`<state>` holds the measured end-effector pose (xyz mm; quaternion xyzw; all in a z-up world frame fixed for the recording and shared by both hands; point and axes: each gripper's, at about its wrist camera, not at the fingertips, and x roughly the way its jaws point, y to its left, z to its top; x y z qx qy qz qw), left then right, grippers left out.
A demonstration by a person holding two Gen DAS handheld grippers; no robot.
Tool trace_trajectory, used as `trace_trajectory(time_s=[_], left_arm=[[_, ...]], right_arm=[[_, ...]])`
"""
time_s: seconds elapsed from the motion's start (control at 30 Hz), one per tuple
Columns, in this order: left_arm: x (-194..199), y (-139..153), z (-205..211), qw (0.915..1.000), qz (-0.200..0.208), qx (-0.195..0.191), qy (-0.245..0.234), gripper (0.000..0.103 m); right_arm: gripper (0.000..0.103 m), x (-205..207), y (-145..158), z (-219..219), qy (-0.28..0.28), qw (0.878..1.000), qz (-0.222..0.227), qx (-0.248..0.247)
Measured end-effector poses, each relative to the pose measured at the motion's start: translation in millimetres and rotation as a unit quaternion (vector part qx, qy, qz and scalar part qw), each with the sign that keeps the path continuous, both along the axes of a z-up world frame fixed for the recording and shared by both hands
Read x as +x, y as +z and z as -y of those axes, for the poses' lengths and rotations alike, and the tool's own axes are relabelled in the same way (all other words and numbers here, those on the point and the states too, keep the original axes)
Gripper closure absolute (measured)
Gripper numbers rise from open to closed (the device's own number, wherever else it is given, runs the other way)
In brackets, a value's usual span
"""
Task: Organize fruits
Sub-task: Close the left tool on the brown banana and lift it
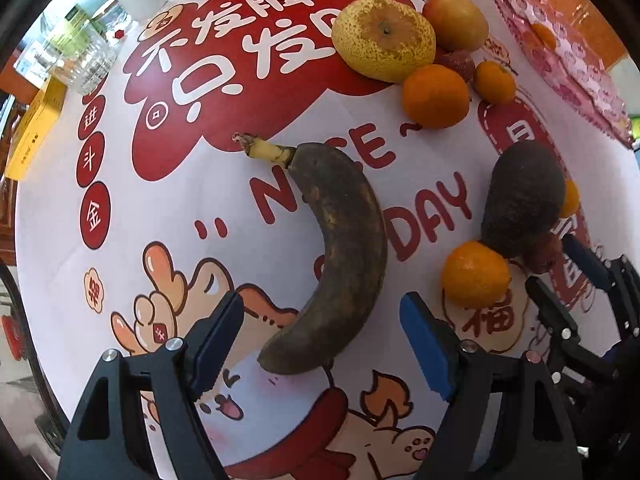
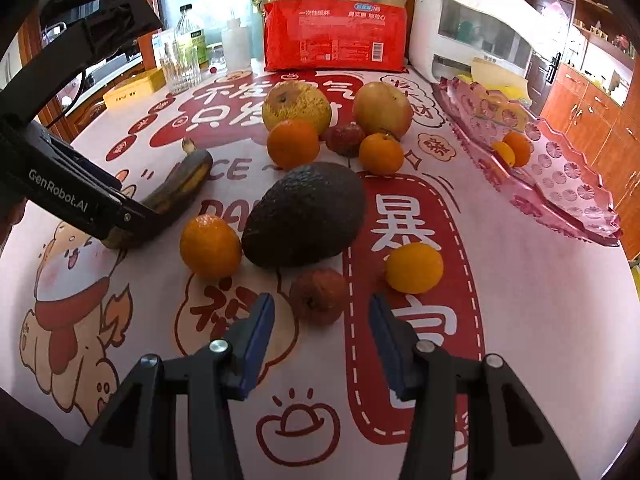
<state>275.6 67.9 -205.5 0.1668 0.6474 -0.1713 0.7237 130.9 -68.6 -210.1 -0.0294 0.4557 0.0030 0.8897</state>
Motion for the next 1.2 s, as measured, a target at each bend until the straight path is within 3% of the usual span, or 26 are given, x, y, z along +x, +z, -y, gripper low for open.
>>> trace_trajectory(time_s=[0.1, 0.33, 0.6, 0.77, 0.83, 0.97, 1.2], left_arm=[[0.6, -6.8, 0.7, 1.0, 0.002, 0.002, -0.002, 0.024], [8.2, -18.3, 3.8, 0.9999, 0.002, 0.007, -0.01, 0.037], [12.4, -22.1, 8.6, 0.9998, -0.001, -0.019, -0.011, 0.049], [8.6, -19.0, 12.5, 0.9992, 0.007, -0.032, -0.021, 0.066], [8.2, -18.9, 14.3, 0.9991, 0.009, -0.036, -0.021, 0.067], [6.9, -17.5, 13.2, 0.9984, 0.021, -0.052, -0.008, 0.069], [-5.7, 11.7, -6.5, 0.9911, 0.08, -0.104, 0.023, 0.073]], right_arm=[[0.054, 1.8, -2.7, -1.7, 0.005, 1.0, 0.001, -0.004], [0.054, 3.9, -5.5, -8.3, 0.017, 1.0, 0.009, -0.011], [0.055, 9.0, -7.6, -13.8, 0.02, 0.999, 0.016, -0.02], [0.068, 10.1, -7.3, -7.8, 0.009, 1.0, 0.019, -0.014], [0.071, 9.9, -6.3, -3.6, 0.003, 1.0, 0.019, -0.007], [0.072, 10.3, -6.0, -1.4, 0.0, 1.0, 0.016, 0.001], [0.072, 6.5, 0.2, -2.4, 0.007, 1.0, 0.023, 0.016]])
